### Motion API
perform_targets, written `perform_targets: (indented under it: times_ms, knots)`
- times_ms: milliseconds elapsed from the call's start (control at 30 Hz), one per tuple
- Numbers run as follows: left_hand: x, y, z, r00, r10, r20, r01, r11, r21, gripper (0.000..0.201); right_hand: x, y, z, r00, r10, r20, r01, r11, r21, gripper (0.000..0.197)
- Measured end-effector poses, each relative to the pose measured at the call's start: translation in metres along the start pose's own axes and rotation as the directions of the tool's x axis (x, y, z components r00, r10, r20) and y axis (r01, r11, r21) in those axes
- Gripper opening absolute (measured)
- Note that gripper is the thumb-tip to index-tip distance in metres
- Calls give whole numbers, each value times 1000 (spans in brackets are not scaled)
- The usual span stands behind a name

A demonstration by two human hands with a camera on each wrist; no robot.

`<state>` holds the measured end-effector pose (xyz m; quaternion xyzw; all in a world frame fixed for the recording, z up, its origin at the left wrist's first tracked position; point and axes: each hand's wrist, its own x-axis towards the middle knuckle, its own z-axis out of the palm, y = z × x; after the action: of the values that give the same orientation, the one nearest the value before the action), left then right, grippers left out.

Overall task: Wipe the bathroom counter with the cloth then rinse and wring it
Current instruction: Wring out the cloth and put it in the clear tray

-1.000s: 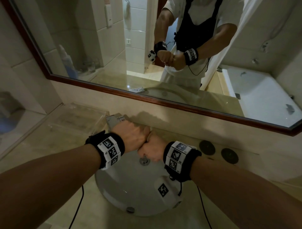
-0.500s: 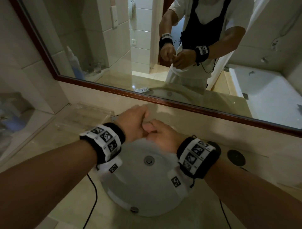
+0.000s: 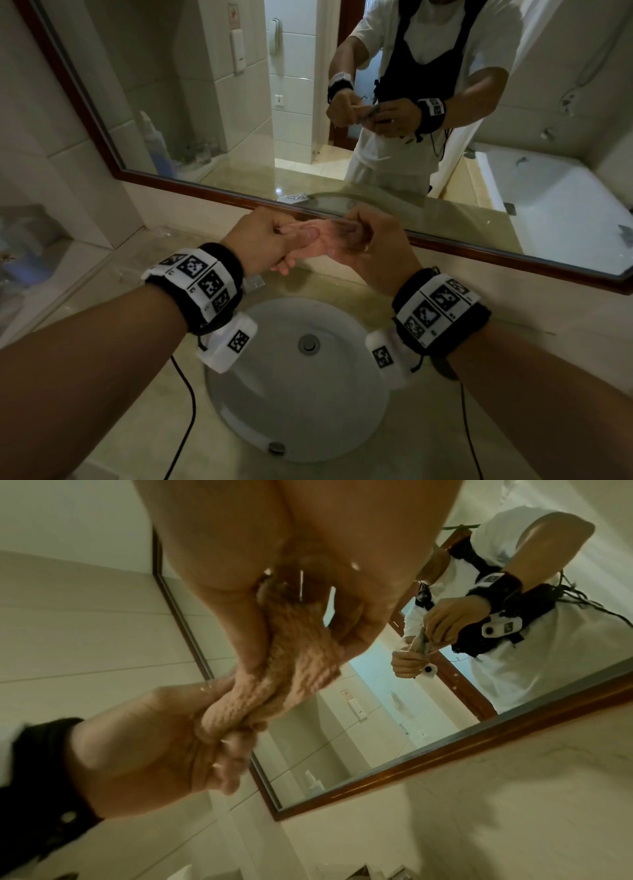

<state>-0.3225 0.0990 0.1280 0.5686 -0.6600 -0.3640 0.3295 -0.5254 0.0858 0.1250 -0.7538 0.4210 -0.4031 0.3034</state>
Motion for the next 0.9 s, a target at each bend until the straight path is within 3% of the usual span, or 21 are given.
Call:
perform_targets:
  times_ms: [67, 100, 200, 300, 400, 500, 567, 633, 766, 900]
  knots:
    - [-2, -1, -1, 1000, 13, -7, -12, 986, 164, 51, 0, -3, -3, 1000, 4, 25, -6, 997, 80, 26]
    - [-3, -1, -2, 1000, 21, 12, -22, 986, 164, 46, 1, -4, -4, 999, -3, 40, -1, 995, 104, 25]
    - [-9, 3, -2, 992, 94, 87, -92, 995, -25, 31, 2, -7, -4, 995, -35, 96, 29, 998, 63, 35]
    - [-11, 5, -5, 988, 147, 54, -137, 978, -157, 26, 9, -10, 4, 995, 23, 95, -24, 1000, 11, 48]
    - [-11, 2, -10, 984, 175, -14, -175, 977, -122, 23, 18, -13, 11, 992, 82, 94, -79, 996, -32, 59]
    - [-9, -10, -19, 988, 150, -46, -153, 986, -69, 35, 24, -17, 22, 993, 17, 115, 0, 989, -146, 64]
    - [-5, -21, -25, 989, 139, -58, -143, 987, -69, 33, 29, -18, 34, 989, -9, 145, 34, 984, -173, 66]
    - [1, -35, -35, 989, 134, -70, -141, 984, -112, 26, 38, -17, 47, 984, 3, 176, 31, 981, -192, 60]
    - [7, -74, -67, 991, 101, -90, -116, 978, -174, 9, 58, -11, 74, 981, 26, 193, 4, 988, -154, 18]
    - [16, -124, -95, 994, 46, -102, -68, 971, -229, 13, 83, -5, 119, 968, 43, 248, -6, 989, -150, 15]
